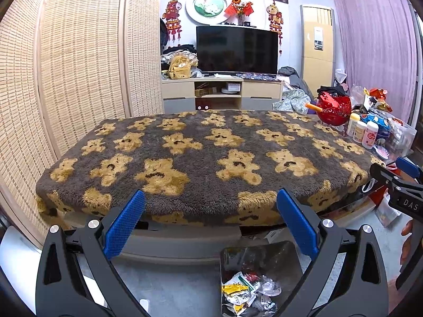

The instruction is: Collect trash

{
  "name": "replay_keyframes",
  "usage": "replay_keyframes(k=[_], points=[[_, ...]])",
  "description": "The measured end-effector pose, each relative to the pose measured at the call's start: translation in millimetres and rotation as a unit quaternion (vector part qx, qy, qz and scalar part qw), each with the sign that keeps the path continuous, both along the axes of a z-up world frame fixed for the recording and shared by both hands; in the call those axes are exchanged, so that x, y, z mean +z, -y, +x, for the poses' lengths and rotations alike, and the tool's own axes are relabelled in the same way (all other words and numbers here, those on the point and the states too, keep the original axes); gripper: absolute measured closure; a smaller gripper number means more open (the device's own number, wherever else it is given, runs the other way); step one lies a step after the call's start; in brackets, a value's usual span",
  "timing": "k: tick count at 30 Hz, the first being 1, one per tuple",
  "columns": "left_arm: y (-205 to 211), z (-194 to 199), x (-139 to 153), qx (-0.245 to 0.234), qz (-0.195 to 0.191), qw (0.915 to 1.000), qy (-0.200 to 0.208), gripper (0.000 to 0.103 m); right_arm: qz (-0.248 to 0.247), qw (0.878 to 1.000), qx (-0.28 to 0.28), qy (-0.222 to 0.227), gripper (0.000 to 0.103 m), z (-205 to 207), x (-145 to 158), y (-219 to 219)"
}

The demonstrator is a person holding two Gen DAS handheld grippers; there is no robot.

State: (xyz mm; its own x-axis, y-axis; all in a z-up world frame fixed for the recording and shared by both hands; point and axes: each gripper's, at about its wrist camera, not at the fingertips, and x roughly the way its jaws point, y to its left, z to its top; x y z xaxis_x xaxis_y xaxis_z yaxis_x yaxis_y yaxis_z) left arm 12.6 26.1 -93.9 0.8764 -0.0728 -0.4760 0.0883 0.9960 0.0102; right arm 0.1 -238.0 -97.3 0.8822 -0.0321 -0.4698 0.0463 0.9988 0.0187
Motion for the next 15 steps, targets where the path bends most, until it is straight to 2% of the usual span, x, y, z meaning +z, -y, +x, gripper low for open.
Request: replay_keyframes(k=[15], points=[[-1.0,0.5,0.6,0.0,0.001,1.0,0.0,0.008,0.005,1.0,-0.003,0.001,0.003,-1.3,-0.4,1.8]])
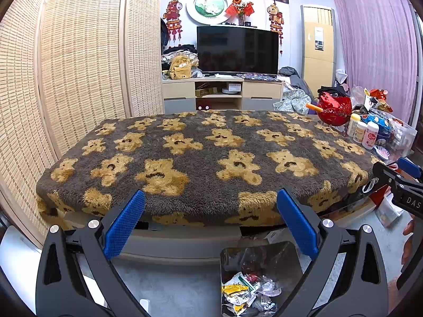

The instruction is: Collect trash

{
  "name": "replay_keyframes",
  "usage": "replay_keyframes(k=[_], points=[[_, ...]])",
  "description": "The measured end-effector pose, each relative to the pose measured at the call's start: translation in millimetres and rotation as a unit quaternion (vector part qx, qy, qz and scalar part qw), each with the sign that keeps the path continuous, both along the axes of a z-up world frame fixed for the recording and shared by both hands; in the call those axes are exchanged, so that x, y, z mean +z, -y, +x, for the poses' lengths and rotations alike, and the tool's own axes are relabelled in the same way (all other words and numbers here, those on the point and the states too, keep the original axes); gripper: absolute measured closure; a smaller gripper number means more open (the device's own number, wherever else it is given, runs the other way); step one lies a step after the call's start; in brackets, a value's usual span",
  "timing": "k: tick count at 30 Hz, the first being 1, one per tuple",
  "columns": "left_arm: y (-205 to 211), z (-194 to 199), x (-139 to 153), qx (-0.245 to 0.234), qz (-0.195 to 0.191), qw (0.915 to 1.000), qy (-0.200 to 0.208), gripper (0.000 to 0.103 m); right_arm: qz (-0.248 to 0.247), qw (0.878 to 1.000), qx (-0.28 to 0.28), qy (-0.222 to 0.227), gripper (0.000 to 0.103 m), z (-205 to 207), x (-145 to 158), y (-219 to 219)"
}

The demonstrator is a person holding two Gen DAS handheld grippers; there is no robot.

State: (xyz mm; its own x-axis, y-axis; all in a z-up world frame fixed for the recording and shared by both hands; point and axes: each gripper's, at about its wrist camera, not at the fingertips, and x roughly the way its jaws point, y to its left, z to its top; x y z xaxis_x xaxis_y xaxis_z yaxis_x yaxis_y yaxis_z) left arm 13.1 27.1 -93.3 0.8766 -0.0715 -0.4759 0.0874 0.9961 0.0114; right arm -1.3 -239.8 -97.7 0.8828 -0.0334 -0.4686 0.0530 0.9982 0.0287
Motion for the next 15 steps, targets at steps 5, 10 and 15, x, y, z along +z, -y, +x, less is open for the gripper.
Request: replay_keyframes(k=[5,10,15], points=[[0.3,-0.1,-0.1,0.0,0.0,1.0,0.0,0.008,-0.001,1.0,0.0,0.0,0.003,-0.2,0.2,0.1],[-1.3,0.6,-0.1,0.003,0.001,1.0,-0.002,0.008,-0.001,1.0,-0.001,0.0,0.003,-0.4,0.6,0.0],[-3.0,0.5,-0.4,0.006,0.001,1.0,-0.003,0.008,-0.001,1.0,0.0,0.0,0.003,0.2,0.5,0.4]])
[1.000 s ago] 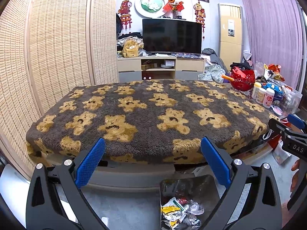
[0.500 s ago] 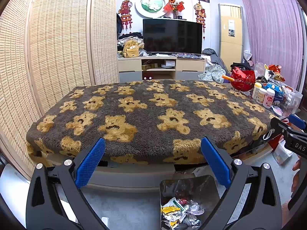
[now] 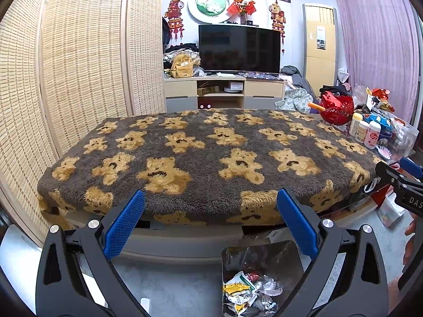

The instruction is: Collect trash

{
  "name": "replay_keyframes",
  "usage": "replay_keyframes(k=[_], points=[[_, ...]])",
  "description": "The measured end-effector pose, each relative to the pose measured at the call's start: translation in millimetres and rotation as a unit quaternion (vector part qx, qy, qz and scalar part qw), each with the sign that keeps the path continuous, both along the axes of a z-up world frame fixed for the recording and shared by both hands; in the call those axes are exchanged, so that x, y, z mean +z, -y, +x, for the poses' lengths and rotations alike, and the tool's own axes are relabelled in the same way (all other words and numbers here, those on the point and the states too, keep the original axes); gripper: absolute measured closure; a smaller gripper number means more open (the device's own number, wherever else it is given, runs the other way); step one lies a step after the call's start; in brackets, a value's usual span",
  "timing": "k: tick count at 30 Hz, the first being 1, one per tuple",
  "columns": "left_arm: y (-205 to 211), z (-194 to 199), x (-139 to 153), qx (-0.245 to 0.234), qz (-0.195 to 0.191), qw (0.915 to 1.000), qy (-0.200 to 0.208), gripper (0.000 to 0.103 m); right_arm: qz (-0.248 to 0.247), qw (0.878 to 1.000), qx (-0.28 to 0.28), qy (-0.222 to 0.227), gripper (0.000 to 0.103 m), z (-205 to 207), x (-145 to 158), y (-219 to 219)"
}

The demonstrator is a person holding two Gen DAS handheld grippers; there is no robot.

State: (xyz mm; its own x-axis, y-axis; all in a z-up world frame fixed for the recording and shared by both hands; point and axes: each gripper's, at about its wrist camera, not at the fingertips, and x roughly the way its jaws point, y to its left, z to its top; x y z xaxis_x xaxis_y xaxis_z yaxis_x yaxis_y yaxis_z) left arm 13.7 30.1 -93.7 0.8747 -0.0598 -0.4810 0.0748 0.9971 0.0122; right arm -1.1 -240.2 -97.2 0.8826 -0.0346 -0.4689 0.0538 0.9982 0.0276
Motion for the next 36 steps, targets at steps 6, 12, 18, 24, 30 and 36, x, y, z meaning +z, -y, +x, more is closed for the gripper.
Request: replay_keyframes(k=[6,12,18,24,30,36], points=[[0.0,0.0,-0.1,0.0,0.0,1.0,0.0,0.008,0.001,1.0,-0.001,0.0,0.003,-0.2,0.1,0.2],[-1.4,0.2,0.2,0.0,0.0,1.0,0.001,0.008,0.002,1.0,-0.001,0.0,0.003,-0.4,0.2,1.0],[-1.7,0.4,0.3,-0.001,-0.001,1.0,0.0,0.008,0.002,1.0,0.0,0.0,0.003,-0.2,0.3,1.7],[-1.9,0.4,0.3,-0.001,-0.001,1.0,0.0,0.008,0.002,1.0,0.0,0.0,0.003,-0.4,0.4,1.7],[-1.2,0.4,0.2,-0.001,-0.001,1.0,0.0,0.008,0.002,1.0,-0.001,0.0,0.003,-0.7,0.4,1.7],[0.2,0.3,0.7,0.003,0.001,1.0,0.001,0.008,0.002,1.0,-0.001,-0.001,0.003,-1.1,0.2,1.1]])
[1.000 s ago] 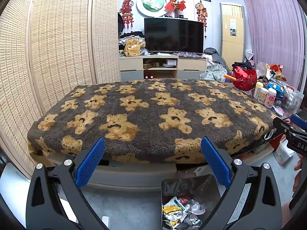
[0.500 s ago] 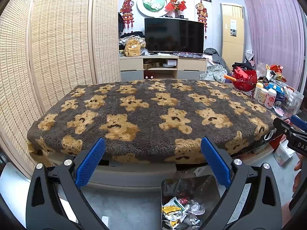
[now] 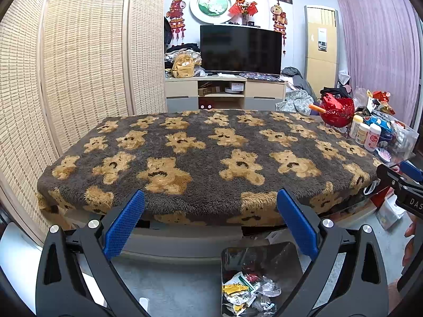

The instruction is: Collect trash

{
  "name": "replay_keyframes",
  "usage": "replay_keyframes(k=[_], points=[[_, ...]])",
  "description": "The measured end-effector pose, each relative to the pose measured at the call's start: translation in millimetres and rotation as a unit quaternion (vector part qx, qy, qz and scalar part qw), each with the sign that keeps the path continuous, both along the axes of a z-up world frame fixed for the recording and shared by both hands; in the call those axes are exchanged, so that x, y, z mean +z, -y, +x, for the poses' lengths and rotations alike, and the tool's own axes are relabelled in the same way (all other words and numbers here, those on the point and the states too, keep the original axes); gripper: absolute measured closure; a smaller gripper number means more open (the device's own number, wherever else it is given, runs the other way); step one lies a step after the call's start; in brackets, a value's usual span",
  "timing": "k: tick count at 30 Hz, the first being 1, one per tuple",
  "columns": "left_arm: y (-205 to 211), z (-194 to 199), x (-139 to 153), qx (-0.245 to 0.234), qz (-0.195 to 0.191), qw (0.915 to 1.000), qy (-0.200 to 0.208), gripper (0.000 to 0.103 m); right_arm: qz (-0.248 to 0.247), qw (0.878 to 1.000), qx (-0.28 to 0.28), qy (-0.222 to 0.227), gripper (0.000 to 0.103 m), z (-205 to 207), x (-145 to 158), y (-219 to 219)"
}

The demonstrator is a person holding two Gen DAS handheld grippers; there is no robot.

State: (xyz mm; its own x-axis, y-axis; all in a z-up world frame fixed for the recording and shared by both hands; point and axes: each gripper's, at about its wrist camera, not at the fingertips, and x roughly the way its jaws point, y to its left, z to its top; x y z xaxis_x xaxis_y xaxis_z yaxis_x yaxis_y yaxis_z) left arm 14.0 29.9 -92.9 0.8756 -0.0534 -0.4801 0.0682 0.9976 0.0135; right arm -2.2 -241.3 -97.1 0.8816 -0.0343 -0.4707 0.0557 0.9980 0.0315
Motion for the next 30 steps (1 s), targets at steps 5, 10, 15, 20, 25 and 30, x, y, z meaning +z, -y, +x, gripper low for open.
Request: replay_keyframes(k=[5,10,15,20,25,30], points=[[5.2,1.4,0.9,0.018,0.017,0.9997,-0.003,0.008,0.002,1.0,-0.001,-0.001,0.003,-0.2,-0.8,-0.8],[9.9,-1.5,1.8,0.023,0.029,0.9993,0.007,0.008,0.002,1.0,-0.002,-0.002,0.003,-0.1,-2.1,-2.8],[11.4,-3.7,3.3,0.021,0.02,0.9995,0.012,0.008,0.003,1.0,-0.003,-0.003,0.003,-0.1,-1.8,-1.9],[11.6,-4.0,3.1,0.017,0.016,0.9997,0.008,0.008,0.003,1.0,-0.004,-0.002,0.003,-0.2,-2.3,-2.9],[13.8,-5.6,2.6,0.015,0.027,0.9994,0.012,0.008,0.003,1.0,-0.004,-0.004,0.003,-0.9,-2.6,-4.4],[16.2,-5.0,2.6,0.006,0.029,0.9995,0.009,0.008,0.002,1.0,-0.004,-0.004,0.003,-2.8,-3.2,-7.6]])
